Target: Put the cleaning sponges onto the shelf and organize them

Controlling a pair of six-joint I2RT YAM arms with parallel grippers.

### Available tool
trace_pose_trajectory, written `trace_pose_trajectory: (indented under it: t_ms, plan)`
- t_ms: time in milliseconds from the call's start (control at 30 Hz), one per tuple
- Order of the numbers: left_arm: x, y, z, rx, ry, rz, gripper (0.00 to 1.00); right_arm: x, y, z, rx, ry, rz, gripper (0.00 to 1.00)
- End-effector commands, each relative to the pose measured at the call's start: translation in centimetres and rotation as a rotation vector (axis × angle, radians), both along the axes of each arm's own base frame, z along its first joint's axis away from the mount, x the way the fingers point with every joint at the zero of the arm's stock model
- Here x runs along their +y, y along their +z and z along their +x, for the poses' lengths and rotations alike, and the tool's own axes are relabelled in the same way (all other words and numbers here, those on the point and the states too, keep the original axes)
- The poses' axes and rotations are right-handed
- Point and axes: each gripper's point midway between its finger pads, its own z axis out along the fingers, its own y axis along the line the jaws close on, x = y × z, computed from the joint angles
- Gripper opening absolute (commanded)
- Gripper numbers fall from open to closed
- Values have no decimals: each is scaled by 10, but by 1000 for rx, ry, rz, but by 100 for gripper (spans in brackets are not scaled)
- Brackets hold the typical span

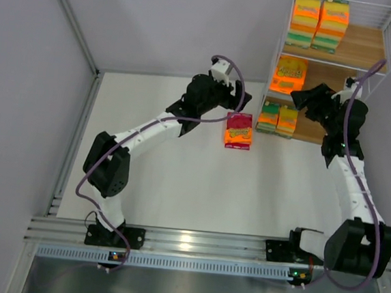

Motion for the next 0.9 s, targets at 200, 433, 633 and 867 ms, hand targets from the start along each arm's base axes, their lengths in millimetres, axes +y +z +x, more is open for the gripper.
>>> trace_pose_trajectory:
  t_ms: [200, 433, 633, 867]
  plan:
    - [83, -38, -8, 386, 187, -84, 86, 20, -37, -101, 96, 52, -113, 94]
    - [107, -124, -32, 573, 249, -22, 85, 59, -127, -139, 190, 118, -15, 96]
    - [92, -163, -25, 660, 233, 7, 81, 83, -164, -145, 228, 125, 26, 95]
    - [71, -197, -18, 706, 212, 5, 77, 94, -179, -146, 245, 118, 95, 95]
